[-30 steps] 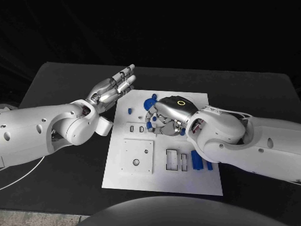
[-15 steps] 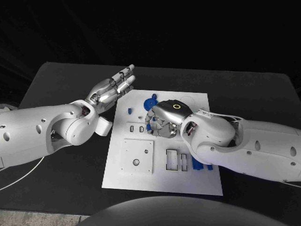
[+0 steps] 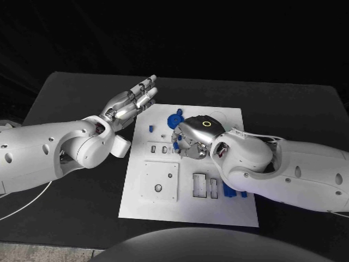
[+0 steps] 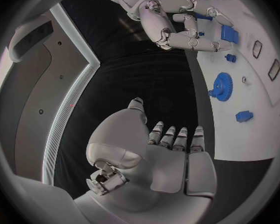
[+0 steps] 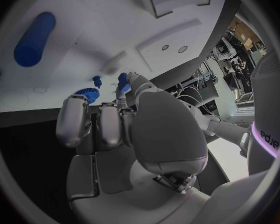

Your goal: Assemble the parts on the task board

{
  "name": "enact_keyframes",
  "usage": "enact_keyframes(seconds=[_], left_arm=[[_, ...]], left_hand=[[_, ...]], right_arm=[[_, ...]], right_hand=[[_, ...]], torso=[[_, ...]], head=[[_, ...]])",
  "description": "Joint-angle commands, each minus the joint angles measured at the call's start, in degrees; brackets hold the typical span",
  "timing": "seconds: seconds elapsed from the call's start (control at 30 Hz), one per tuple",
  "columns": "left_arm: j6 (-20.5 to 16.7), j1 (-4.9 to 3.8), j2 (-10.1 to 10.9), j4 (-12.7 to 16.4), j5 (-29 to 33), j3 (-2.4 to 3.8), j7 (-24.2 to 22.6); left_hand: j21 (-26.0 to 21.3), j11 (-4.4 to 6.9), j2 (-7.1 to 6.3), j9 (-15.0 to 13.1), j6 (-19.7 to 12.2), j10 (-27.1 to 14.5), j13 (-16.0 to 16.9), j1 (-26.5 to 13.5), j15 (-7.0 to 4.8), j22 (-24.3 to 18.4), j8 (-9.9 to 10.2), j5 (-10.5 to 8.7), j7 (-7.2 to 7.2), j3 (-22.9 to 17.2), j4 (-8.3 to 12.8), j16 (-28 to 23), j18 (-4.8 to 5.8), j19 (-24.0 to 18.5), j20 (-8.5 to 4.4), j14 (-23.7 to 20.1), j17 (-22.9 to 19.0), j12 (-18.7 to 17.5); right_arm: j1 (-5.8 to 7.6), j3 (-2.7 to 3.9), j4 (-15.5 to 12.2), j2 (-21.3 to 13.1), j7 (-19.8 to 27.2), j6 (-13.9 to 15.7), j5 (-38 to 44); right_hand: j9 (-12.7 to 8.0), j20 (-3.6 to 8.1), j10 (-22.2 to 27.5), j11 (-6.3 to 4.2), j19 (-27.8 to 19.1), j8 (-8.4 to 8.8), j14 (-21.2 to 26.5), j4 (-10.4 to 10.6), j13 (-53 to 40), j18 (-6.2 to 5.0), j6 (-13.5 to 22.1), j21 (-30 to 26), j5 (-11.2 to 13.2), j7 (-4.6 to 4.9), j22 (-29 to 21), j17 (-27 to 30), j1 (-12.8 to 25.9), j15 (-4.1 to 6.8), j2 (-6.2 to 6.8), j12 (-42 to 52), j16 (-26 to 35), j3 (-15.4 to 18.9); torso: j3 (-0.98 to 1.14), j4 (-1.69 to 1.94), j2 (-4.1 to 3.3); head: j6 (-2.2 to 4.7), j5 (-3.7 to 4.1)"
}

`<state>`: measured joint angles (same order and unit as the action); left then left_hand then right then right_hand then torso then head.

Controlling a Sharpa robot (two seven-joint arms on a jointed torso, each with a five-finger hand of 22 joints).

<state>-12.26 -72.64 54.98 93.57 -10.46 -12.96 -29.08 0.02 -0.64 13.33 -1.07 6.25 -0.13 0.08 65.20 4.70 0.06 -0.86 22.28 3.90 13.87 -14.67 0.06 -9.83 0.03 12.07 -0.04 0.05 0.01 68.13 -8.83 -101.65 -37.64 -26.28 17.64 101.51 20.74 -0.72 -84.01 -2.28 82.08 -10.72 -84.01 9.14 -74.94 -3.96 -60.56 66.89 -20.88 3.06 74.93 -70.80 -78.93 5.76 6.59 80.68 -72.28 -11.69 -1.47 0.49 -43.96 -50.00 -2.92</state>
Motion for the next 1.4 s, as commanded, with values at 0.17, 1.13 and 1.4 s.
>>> enact_keyframes(seconds=[0.17,1.13,1.4], left_arm=[[1.7,0.08,-0.1,0.0,0.0,0.01,-0.1],[2.2,0.69,-0.4,-0.3,0.2,0.02,0.1],[2.2,0.81,-0.3,-0.3,0.3,0.02,0.1]], left_hand=[[0.0,-0.39,-0.15,-0.1,0.2,0.1,-0.1,0.6,0.32,-0.1,-0.4,0.40,-0.38,-0.1,0.3,-0.1,-0.47,0.0,0.45,0.0,0.0,0.0],[0.0,-0.52,-0.10,-0.1,0.2,0.1,-0.1,0.7,0.32,-0.1,-0.4,0.45,-0.39,-0.1,0.4,-0.1,-0.48,0.0,0.46,0.0,0.0,0.0],[0.0,-0.57,-0.05,-0.1,0.2,0.1,-0.1,0.7,0.33,-0.1,-0.4,0.52,-0.43,-0.1,0.5,-0.1,-0.48,0.0,0.46,0.0,0.0,0.0]], right_arm=[[-0.19,0.04,-0.2,-0.1,-1.5,-1.0,1.9],[-0.98,0.04,2.3,1.5,-1.5,-2.4,1.9],[-1.00,0.04,2.3,1.5,-1.1,-2.5,1.9]], right_hand=[[0.4,-0.02,-0.8,-0.01,-0.4,-0.02,-2.8,-0.5,-4.6,-0.99,0.3,-0.4,-0.5,0.10,4.5,0.2,-0.1,-0.05,0.19,-0.4,0.3,-0.2],[0.6,-0.21,-0.5,0.29,-0.5,3.33,-2.7,-1.4,-4.0,-1.16,4.7,-1.9,7.9,0.64,4.4,1.4,2.2,-0.27,0.60,-0.9,0.8,-0.1],[-0.5,-0.31,-0.1,0.36,-0.5,5.42,-2.7,-1.2,-3.2,-1.26,7.4,-2.6,11.3,0.68,4.3,1.9,2.9,-0.35,1.06,-1.6,1.1,0.5]], torso=[[0.01,-0.03,-0.01],[0.00,-0.01,-0.02],[0.01,-0.02,-0.03]], head=[[0.00,-0.04],[0.00,0.24],[0.00,0.07]])
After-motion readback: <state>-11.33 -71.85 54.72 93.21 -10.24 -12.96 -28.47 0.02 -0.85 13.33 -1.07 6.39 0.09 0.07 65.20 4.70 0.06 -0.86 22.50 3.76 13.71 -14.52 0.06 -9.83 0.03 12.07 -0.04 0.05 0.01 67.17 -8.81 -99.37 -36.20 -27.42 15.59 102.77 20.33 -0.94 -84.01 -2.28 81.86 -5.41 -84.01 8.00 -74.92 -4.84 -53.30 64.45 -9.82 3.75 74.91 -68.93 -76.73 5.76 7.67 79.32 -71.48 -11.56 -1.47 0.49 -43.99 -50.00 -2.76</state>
